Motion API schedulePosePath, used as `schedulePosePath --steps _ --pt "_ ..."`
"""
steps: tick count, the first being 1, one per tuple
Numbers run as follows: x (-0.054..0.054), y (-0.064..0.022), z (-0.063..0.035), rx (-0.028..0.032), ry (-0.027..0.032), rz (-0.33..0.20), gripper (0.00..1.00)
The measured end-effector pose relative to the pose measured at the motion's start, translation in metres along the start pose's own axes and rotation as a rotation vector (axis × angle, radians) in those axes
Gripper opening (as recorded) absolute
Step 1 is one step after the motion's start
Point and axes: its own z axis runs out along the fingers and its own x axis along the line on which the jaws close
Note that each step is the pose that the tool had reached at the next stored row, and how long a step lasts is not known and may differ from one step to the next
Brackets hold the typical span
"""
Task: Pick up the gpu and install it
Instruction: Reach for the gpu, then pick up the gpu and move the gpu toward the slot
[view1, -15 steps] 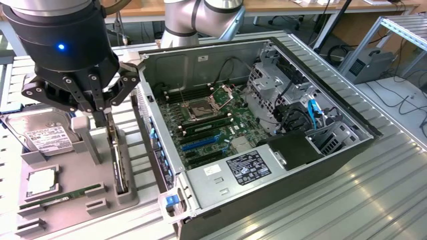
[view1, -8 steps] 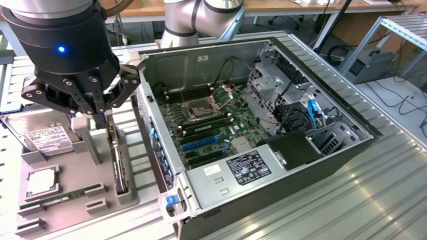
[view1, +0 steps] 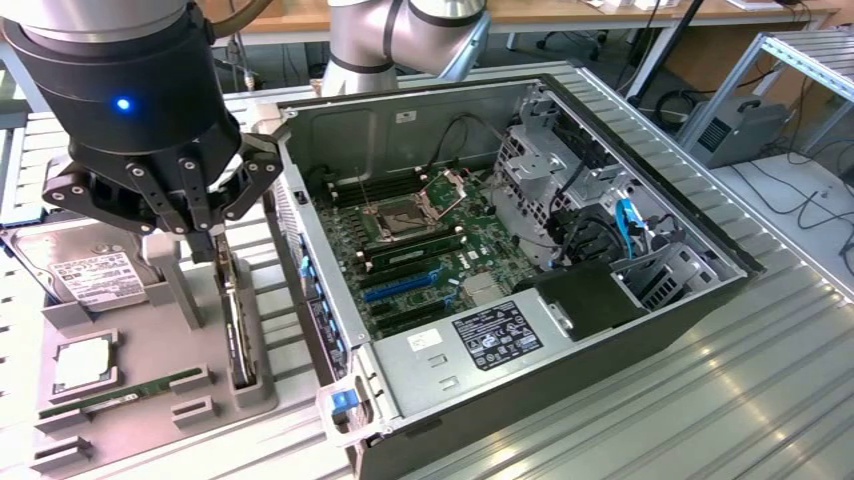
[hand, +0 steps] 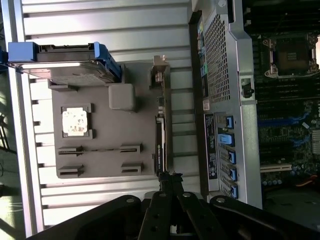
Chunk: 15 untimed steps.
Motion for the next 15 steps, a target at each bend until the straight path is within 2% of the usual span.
schedulePosePath --steps 15 --pt "-0.0002 -0.002 0.0 0.0003 -0.0001 0.0 0.11"
